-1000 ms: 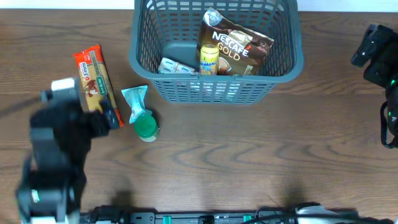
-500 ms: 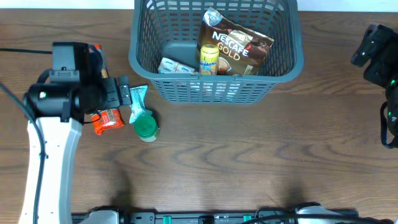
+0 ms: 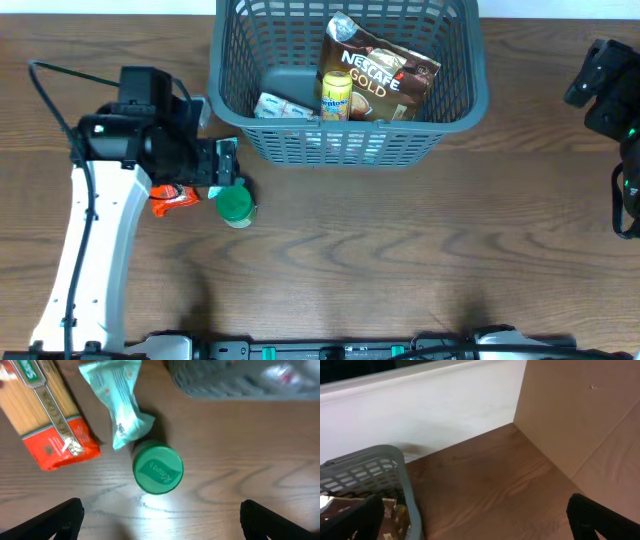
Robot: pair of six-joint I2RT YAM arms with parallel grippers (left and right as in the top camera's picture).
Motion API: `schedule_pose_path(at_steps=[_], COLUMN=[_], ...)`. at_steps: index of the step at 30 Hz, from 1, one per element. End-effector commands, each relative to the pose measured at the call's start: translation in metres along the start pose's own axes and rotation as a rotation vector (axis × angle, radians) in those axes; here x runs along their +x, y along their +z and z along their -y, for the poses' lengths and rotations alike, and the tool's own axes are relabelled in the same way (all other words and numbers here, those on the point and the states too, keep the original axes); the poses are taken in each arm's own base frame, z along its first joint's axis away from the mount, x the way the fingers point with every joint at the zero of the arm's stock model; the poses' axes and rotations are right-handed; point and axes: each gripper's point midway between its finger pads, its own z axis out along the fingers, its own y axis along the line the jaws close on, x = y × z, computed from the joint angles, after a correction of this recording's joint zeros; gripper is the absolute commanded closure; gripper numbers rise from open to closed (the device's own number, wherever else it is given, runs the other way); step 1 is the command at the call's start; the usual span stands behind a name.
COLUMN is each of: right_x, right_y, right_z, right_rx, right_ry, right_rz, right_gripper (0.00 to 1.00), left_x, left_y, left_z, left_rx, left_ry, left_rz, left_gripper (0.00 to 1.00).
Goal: Pack container
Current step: 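Raise the left gripper and move it over the green-capped jar, then lower the left gripper and close it around the green jar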
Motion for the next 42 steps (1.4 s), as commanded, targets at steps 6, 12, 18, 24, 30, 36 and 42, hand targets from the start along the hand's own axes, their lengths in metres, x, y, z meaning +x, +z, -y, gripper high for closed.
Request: schedule_pose_path(at_steps=[6, 12, 18, 24, 30, 36, 42], right_x=[0.000, 0.000, 0.000, 0.000, 0.000, 0.000, 0.000], right_y=[0.000, 0.000, 0.000, 0.000, 0.000, 0.000, 0.000], right_z=[0.003, 0.003, 0.003, 0.003, 0.003, 0.003, 0.003], right_rx=[0.011, 0.011, 0.011, 0.011, 0.011, 0.011, 0.011], right_ry=[0.016, 0.016, 0.016, 0.016, 0.016, 0.016, 0.016], right_rz=[0.000, 0.000, 0.000, 0.000, 0.000, 0.000, 0.000], right_gripper=[0.01, 0.01, 0.01, 0.01, 0.01, 0.01, 0.01], left_x=[0.021, 0.030, 0.043, 0.047, 0.037, 0.036, 0.036], left_y=[0.019, 0.037, 0.065, 0.079, 0.082, 0.089, 0.097], left_z=[-0.014, -0.018, -0.024, -0.027, -0.020, -0.005, -0.004], left_rx=[-0.055, -0.055, -0.052, -0.052, -0.045, -0.058, -0.086], left_ry=[0.011, 0.007, -0.007, -0.012, 0.021, 0.043, 0.029], left_rz=[-0.075, -0.096, -0.110, -0.101, -0.058, -0.060, -0.071], left_gripper=[0.01, 0.01, 0.01, 0.01, 0.01, 0.01, 0.01])
